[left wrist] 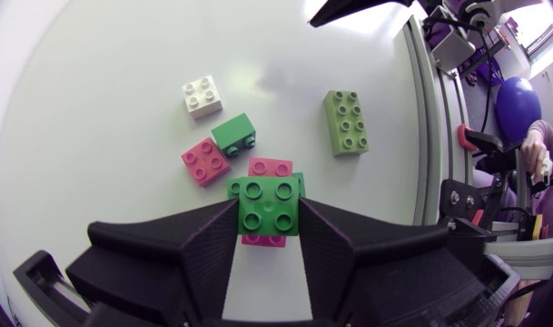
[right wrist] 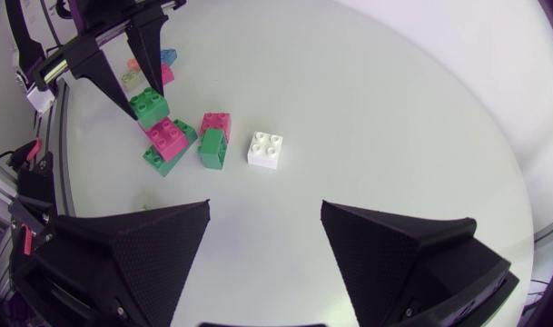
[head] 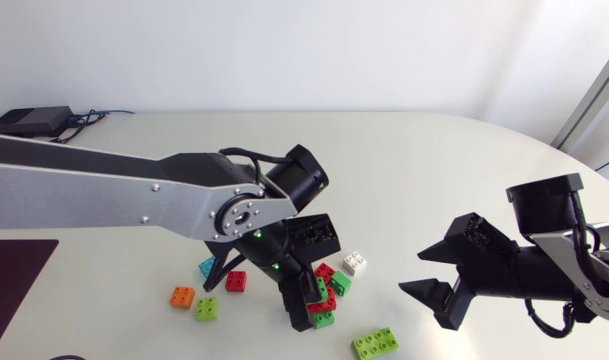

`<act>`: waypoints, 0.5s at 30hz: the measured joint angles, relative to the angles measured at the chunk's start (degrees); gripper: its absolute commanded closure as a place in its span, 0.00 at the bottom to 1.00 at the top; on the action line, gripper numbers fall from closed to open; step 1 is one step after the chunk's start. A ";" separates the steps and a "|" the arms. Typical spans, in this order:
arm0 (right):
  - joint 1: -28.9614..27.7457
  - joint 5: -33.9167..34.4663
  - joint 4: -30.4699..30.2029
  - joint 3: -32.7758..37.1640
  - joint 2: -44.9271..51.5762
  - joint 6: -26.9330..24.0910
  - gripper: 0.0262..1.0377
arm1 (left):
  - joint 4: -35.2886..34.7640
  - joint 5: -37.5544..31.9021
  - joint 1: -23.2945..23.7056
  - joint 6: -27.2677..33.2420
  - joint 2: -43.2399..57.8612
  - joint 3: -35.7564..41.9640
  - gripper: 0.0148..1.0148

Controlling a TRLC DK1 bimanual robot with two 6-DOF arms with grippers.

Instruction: Sort duplo bricks by size, large to the right and small to the left

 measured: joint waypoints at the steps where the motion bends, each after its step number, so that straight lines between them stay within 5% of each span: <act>1: 0.04 0.00 0.00 0.00 0.00 0.02 0.15 | 0.00 0.00 0.39 0.02 -1.16 -0.35 0.73; 15: 5.05 1.70 0.70 1.40 2.62 1.57 0.15 | -2.75 0.00 16.59 7.69 -18.05 -17.68 0.73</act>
